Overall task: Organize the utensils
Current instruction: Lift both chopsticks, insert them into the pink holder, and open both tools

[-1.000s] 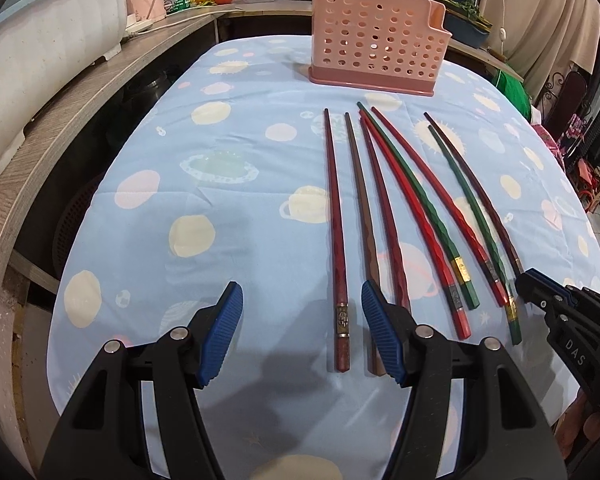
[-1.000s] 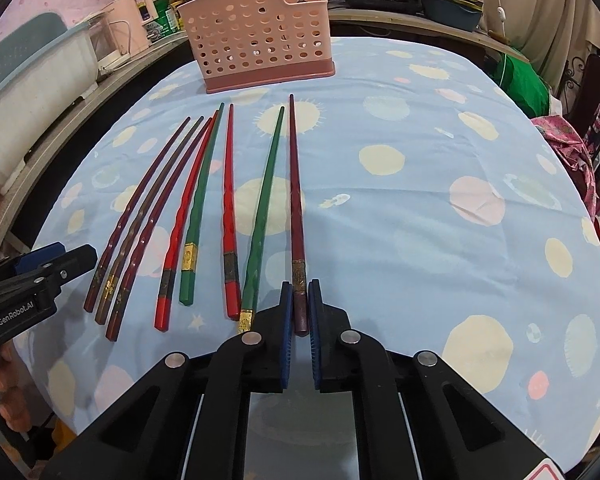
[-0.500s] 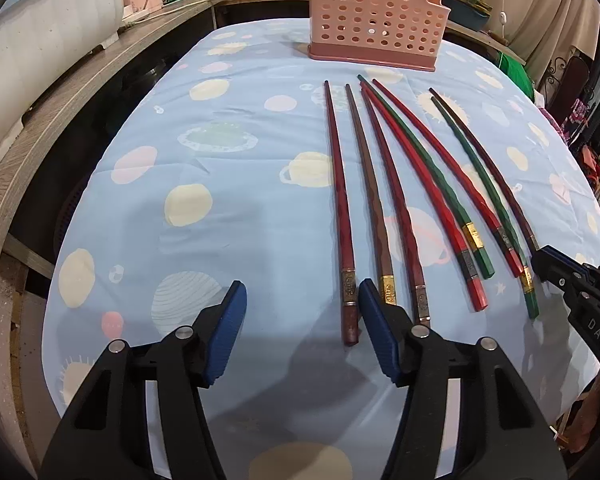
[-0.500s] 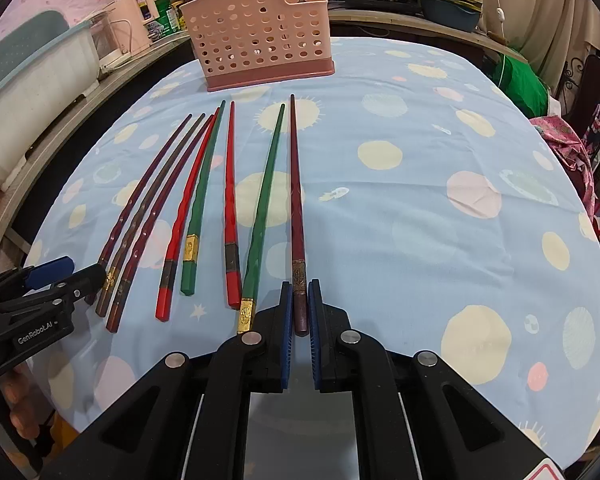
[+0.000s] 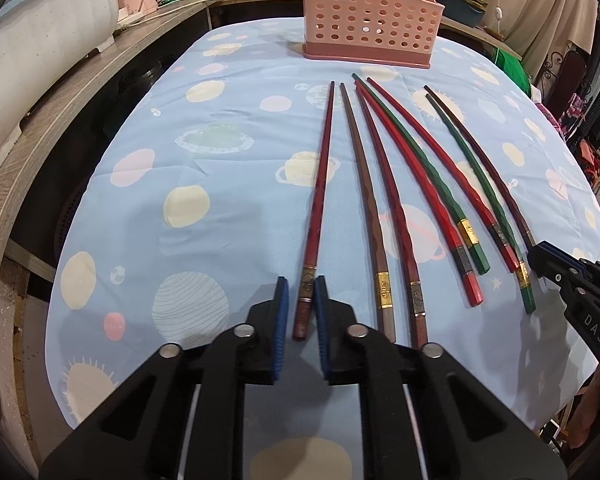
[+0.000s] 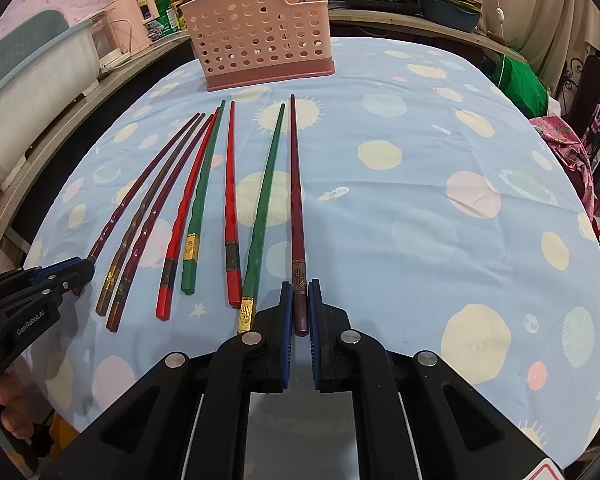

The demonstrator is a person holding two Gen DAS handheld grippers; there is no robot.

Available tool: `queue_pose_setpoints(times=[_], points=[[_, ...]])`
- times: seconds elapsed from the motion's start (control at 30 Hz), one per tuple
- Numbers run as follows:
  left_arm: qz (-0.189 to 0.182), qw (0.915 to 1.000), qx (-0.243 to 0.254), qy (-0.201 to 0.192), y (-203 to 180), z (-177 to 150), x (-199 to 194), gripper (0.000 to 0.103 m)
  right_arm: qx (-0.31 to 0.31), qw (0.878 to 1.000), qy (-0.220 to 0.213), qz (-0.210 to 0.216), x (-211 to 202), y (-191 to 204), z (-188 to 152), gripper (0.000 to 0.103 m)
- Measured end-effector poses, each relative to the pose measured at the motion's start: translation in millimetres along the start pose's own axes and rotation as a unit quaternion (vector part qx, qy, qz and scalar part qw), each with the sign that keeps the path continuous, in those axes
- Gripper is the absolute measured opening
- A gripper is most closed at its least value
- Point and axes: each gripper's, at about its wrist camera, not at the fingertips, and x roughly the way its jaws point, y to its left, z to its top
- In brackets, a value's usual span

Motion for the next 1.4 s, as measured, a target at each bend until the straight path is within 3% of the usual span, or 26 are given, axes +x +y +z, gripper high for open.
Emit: queue_pose_setpoints(times=[0.33, 0.73, 1.13, 1.4], points=[[-0.008, 0.9997, -0.016, 0.017, 5, 7, -1, 0.009, 0.013, 1.000, -0.011, 0.011, -14, -5, 6, 0.007], [-0.024, 0.9981, -0.045, -0.034, 20, 46, -43, 0.007, 0.038, 0.996, -0.076, 0.026, -59, -19, 55, 0.007], [-0.043, 0.9935, -0.049, -0.093, 25, 123, -79, 0.007, 0.050, 0.981, -0.177, 0.057, -108, -35, 138, 0.007], [-0.040, 0.9892, -0.045, -0.134, 23, 185, -97, 0.007, 0.043, 0.972, -0.223, 0.053, -121, -38, 191, 0.007]])
